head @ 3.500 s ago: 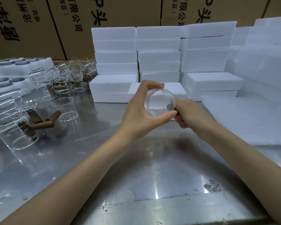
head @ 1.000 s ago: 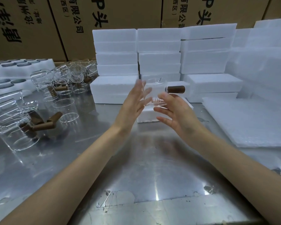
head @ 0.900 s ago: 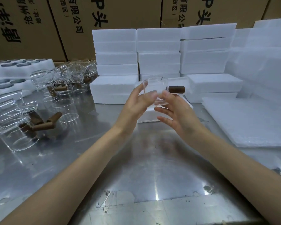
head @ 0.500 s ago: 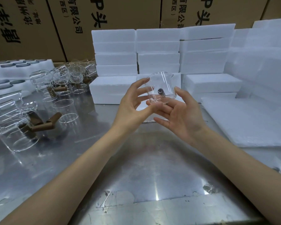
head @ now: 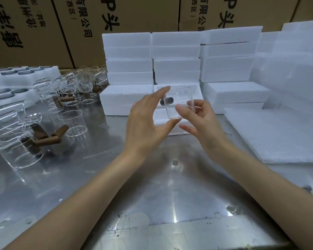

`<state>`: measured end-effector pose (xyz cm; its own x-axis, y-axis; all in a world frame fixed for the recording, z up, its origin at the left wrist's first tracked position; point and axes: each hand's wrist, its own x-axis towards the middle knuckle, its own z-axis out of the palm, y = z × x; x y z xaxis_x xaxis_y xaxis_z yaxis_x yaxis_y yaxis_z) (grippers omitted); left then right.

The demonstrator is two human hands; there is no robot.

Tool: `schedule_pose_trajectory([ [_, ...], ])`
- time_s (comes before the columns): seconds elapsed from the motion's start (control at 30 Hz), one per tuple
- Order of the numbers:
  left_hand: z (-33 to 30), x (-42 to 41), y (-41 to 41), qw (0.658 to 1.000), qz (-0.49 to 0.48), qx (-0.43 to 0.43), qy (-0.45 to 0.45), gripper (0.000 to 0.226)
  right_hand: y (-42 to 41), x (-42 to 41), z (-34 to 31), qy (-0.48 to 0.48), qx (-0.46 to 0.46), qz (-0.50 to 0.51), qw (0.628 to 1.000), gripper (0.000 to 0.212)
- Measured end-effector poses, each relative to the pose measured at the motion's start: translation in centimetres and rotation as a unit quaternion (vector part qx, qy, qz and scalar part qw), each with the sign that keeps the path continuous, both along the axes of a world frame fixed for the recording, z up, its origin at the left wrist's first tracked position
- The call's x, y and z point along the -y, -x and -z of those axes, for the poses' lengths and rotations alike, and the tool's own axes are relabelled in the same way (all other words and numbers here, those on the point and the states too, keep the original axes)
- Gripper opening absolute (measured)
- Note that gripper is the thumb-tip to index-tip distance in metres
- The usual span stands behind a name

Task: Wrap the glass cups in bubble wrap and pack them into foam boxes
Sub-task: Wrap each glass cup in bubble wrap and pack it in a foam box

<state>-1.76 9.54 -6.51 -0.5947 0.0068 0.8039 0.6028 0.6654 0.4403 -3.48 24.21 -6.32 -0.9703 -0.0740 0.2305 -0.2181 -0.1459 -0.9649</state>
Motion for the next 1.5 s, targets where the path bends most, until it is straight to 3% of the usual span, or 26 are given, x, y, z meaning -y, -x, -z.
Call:
schedule_pose_trajectory([
  [0.13,-0.1,0.0,0.1,1.0,0.013,-0.007,-0.015,0.082,0.3,-0.5,-0.2,0.086,0.063,-0.053,0.993,0.043],
  [0.27,-0.1,0.2,0.1,0.999,0.034,0.007,-0.026,0.084,0.4,-0.6,-0.3,0.139,0.105,-0.093,0.98,0.052],
  [0.47,-0.6,0.5,0.1,0.999,0.021,-0.018,-0.016,0.066,0.3,-0.5,-0.3,0.087,0.107,-0.129,0.982,0.054],
  [0.63,-0.6,0.9,0.2,0.997,-0.051,-0.028,0.044,0.058,0.3,-0.7,-0.4,0.065,0.116,-0.141,0.981,0.054],
  [0.8,-0.6,0.9,0.1,0.972,-0.147,-0.101,0.15,0.055,0.1,0.0,0.1,0.023,0.073,-0.074,0.994,0.066],
  [0.93,-0.7,0.5,0.0,0.961,-0.158,-0.144,0.176,0.058,0.2,0.0,0.6,0.019,0.042,-0.051,0.998,0.07],
  [1.03,-0.9,0.4,-0.2,0.975,-0.116,-0.135,0.137,0.079,0.6,-0.5,0.4,0.047,0.065,-0.084,0.993,0.049],
  [1.13,-1.0,0.5,-0.4,0.992,-0.064,-0.084,0.063,0.09,0.6,-0.9,0.1,0.095,0.11,-0.149,0.978,0.065],
  [1.2,-0.8,0.6,-0.3,0.996,-0.057,-0.044,0.058,0.09,0.5,-0.8,-0.1,0.104,0.122,-0.174,0.972,0.077],
  [1.33,-0.4,0.4,-0.1,0.999,0.005,0.034,0.006,0.089,0.4,-0.7,-0.1,0.112,0.137,-0.214,0.961,0.076],
  [1.5,-0.2,0.2,0.2,0.996,0.054,0.038,-0.064,0.071,0.7,-0.8,-0.2,0.093,0.138,-0.268,0.949,0.07],
])
